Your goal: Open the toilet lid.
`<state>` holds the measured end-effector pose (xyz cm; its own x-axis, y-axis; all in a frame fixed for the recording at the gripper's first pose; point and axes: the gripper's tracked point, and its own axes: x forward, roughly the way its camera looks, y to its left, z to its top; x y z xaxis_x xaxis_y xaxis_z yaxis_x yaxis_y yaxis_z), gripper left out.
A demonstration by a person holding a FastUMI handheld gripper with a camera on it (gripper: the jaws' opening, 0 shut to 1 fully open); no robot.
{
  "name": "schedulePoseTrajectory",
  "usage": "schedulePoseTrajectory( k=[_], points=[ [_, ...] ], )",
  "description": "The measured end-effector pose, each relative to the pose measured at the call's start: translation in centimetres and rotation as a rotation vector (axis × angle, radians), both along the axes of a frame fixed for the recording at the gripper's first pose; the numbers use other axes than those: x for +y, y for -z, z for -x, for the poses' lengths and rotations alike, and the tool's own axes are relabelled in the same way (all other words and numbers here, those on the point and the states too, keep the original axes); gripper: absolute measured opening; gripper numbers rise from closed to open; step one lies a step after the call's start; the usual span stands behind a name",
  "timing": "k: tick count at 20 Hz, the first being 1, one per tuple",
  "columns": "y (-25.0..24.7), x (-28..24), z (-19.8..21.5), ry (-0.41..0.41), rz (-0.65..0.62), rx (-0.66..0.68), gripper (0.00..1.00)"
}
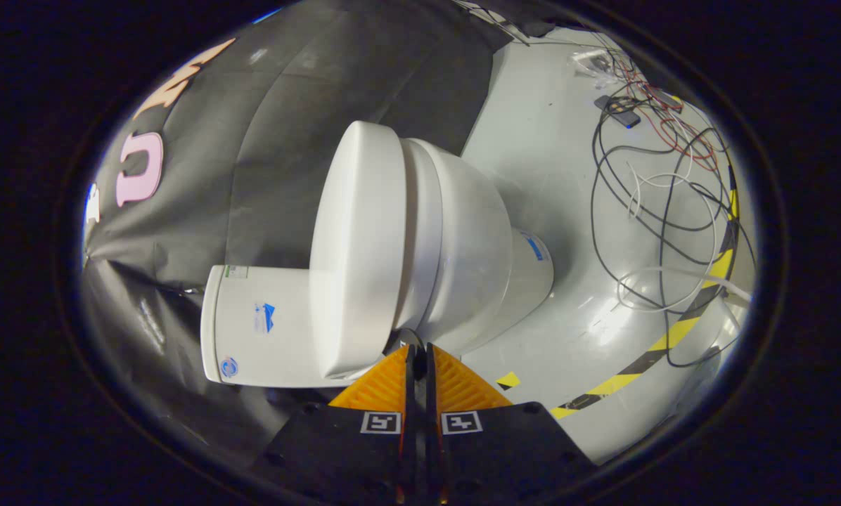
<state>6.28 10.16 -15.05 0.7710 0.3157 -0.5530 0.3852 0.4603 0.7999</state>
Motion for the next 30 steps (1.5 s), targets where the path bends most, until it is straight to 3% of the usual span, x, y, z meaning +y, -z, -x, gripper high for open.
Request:
schedulePoseTrajectory(
  k=[1, 4, 6, 10, 14, 15, 16, 18, 22, 26, 30],
  points=[
    [0.4, 0.7, -0.3, -0.014, 0.004, -0.002, 0.06],
    [-0.5, 0.7, 0.1, -0.064, 0.053, -0.017, 0.35],
    [0.5, 1.4, 0.6, -0.105, 0.066, 0.023, 0.35],
    [0.3, 3.7, -0.7, -0.124, 0.001, -0.026, 0.35],
    [0.0, 3.7, -1.5, -0.073, -0.052, -0.037, 0.35],
    [-0.1, 3.0, -1.6, -0.091, -0.047, -0.043, 0.35],
    [-0.1, 2.1, -0.9, -0.062, -0.045, -0.039, 0.25],
    [0.1, 3.5, -1.5, -0.088, -0.022, -0.057, 0.06],
    [-0.3, 3.6, -1.1, -0.134, 0.047, -0.079, 0.01],
    [-1.0, 3.9, -1.1, -0.122, 0.042, -0.024, 0.01],
    [-2.7, 3.8, -0.9, -0.191, 0.201, -0.045, 0.0]
  ],
)
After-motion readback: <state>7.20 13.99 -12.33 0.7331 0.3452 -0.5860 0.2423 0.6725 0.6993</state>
